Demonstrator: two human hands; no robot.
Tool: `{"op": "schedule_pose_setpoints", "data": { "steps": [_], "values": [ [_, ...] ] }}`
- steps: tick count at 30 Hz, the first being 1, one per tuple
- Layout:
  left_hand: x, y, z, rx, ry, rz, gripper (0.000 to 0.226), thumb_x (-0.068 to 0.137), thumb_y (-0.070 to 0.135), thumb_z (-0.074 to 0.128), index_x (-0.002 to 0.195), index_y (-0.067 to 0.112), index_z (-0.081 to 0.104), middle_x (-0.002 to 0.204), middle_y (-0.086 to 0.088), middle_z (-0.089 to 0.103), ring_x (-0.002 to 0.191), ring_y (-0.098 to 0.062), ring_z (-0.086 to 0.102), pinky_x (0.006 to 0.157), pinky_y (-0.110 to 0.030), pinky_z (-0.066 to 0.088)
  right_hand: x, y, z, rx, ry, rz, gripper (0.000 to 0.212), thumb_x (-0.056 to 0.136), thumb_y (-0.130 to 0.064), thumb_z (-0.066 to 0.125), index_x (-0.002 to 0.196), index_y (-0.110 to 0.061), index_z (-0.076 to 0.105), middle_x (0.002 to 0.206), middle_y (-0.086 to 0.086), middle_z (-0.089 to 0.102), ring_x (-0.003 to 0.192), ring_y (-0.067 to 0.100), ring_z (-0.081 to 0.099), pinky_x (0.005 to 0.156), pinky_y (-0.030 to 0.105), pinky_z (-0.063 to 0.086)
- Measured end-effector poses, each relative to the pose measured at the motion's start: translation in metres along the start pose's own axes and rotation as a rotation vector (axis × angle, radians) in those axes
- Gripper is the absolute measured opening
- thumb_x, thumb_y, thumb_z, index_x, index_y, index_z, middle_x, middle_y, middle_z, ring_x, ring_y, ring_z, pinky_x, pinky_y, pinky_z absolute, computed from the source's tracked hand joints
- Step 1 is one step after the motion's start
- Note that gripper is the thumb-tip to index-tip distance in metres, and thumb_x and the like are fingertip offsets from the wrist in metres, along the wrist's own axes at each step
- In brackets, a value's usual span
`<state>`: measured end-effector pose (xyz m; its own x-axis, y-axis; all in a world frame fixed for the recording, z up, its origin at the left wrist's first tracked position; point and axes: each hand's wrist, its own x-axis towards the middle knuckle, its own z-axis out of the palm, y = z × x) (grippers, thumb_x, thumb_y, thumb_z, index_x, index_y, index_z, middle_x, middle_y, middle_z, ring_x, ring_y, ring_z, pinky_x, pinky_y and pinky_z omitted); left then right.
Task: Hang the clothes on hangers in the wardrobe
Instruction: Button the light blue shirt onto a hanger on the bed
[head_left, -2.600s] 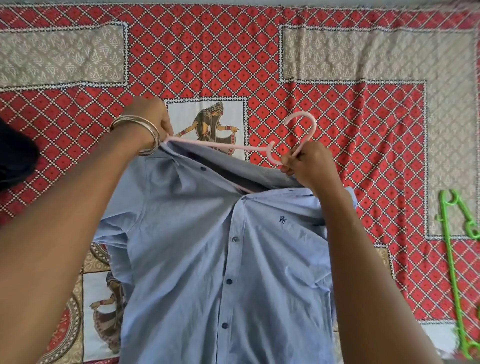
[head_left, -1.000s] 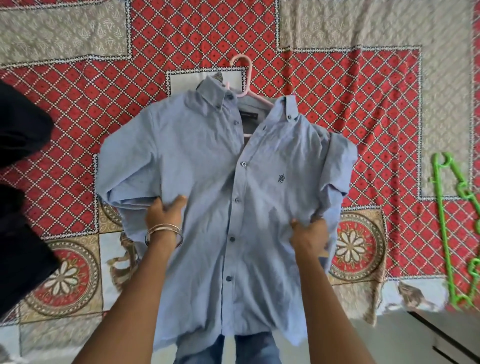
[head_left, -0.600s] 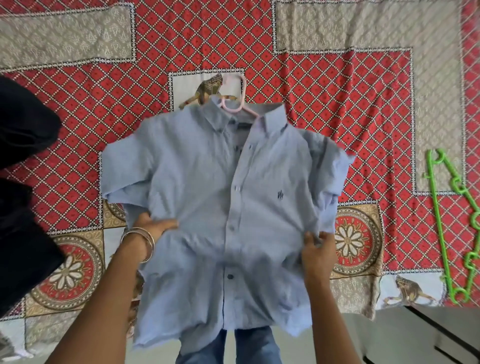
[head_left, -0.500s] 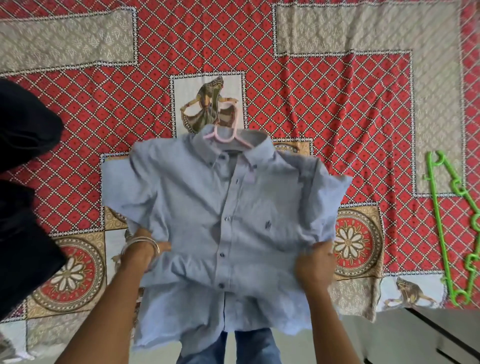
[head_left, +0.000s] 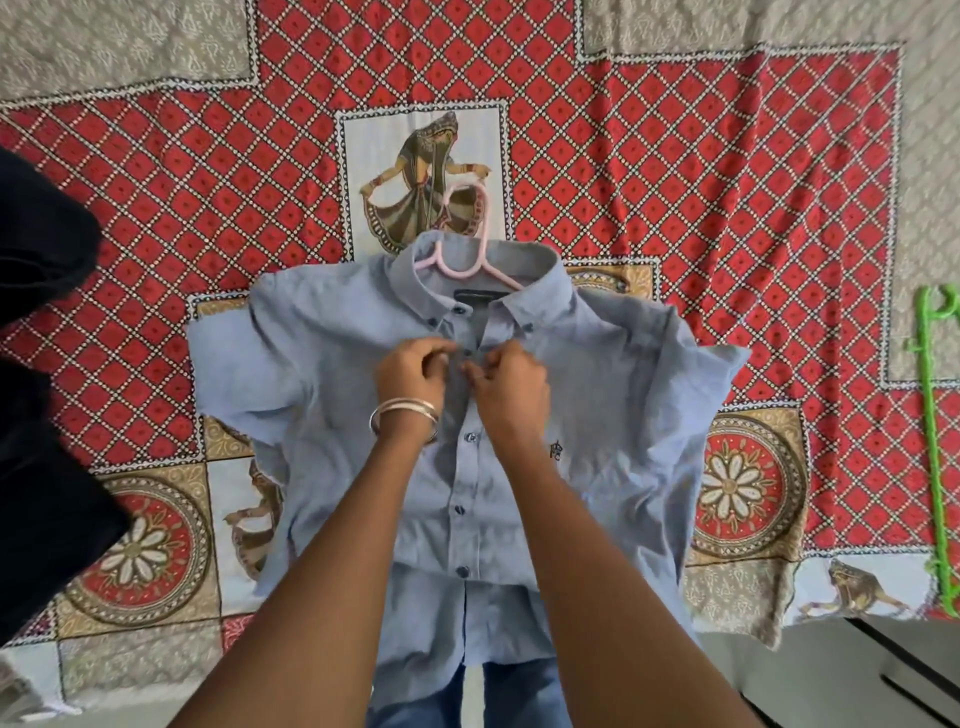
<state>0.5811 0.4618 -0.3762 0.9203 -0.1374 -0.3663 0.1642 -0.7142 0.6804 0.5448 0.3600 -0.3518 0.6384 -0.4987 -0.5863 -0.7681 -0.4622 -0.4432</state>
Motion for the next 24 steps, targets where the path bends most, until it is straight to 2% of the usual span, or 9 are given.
{"op": "schedule_pose_setpoints", "data": {
  "steps": [3,6,8,11,15,18,20,22,24],
  "values": [
    [0.013,0.000,0.008,0.008,-0.023,0.023,0.017,0.079,0.004,0.066,0.091,0.011,0.077,0.089,-0.011,0.073,0.085,-0.027,0.066,0.080,-0.030,0.050,0.005,-0.010,0.006,-0.107,0.026,0.103,0.047,0.091,-0.039,0.062,0.120,-0.005,0.048,0.124,0.015,0.056,0.117,0.035,0.053,0.086,0.041,0.045],
    [0.018,-0.006,0.012,0.016,-0.023,0.016,0.015,0.076,0.006,0.072,0.090,0.009,0.077,0.085,-0.013,0.072,0.079,-0.027,0.066,0.073,-0.021,0.043,0.008,-0.010,0.014,-0.143,0.032,0.130,0.050,0.092,-0.038,0.061,0.124,-0.004,0.045,0.129,0.015,0.052,0.122,0.033,0.048,0.087,0.042,0.046],
    [0.018,-0.005,0.013,0.036,-0.040,-0.002,0.014,0.074,0.007,0.075,0.088,0.009,0.077,0.083,-0.014,0.071,0.074,-0.027,0.066,0.069,-0.018,0.041,0.006,-0.005,0.018,-0.193,0.027,0.114,0.044,0.094,-0.031,0.058,0.125,-0.004,0.045,0.129,0.014,0.050,0.122,0.032,0.047,0.085,0.042,0.047],
    [0.021,0.001,0.015,0.124,-0.039,-0.001,0.011,0.071,0.006,0.075,0.081,0.007,0.078,0.078,-0.019,0.069,0.072,-0.034,0.064,0.067,-0.029,0.044,0.003,-0.002,0.021,-0.249,0.075,0.071,0.026,0.096,-0.015,0.050,0.120,-0.005,0.048,0.128,0.013,0.050,0.119,0.032,0.049,0.081,0.041,0.047],
    [0.026,0.006,0.018,0.197,-0.064,-0.026,0.009,0.071,0.009,0.073,0.079,0.007,0.077,0.081,-0.020,0.066,0.077,-0.034,0.061,0.069,-0.032,0.042,0.003,-0.001,0.018,0.020,0.183,0.143,0.024,0.089,-0.017,0.054,0.108,-0.007,0.065,0.112,0.013,0.060,0.103,0.034,0.055,0.074,0.037,0.042],
    [0.026,0.007,0.019,0.108,-0.071,-0.058,0.005,0.073,0.007,0.072,0.077,0.005,0.073,0.081,-0.017,0.067,0.075,-0.031,0.062,0.070,-0.029,0.043,0.001,0.003,0.021,0.311,0.217,0.145,0.018,0.082,-0.012,0.062,0.097,-0.009,0.072,0.093,0.013,0.068,0.090,0.030,0.062,0.075,0.032,0.045],
    [0.022,0.007,0.019,-0.001,-0.088,-0.096,0.004,0.075,0.006,0.073,0.076,0.004,0.071,0.077,-0.013,0.068,0.070,-0.029,0.063,0.069,-0.030,0.049,-0.002,0.005,0.023,0.383,0.187,0.138,0.018,0.082,-0.009,0.064,0.098,-0.010,0.073,0.091,0.012,0.069,0.084,0.026,0.064,0.074,0.019,0.043],
    [0.019,0.006,0.018,-0.108,-0.113,-0.182,0.003,0.076,0.006,0.073,0.075,0.006,0.070,0.070,-0.008,0.065,0.065,-0.025,0.061,0.068,-0.039,0.056,-0.003,0.007,0.023,0.423,0.177,0.114,0.018,0.085,-0.009,0.064,0.101,-0.010,0.073,0.093,0.010,0.070,0.081,0.020,0.064,0.069,0.005,0.038],
    [0.016,0.003,0.019,-0.165,-0.138,-0.270,0.006,0.076,0.006,0.073,0.073,0.010,0.069,0.067,-0.007,0.065,0.065,-0.026,0.062,0.067,-0.047,0.058,-0.005,0.011,0.019,0.477,0.155,0.090,0.017,0.087,-0.009,0.064,0.101,-0.011,0.074,0.093,0.007,0.072,0.078,0.015,0.065,0.074,0.009,0.046]
  ]
}}
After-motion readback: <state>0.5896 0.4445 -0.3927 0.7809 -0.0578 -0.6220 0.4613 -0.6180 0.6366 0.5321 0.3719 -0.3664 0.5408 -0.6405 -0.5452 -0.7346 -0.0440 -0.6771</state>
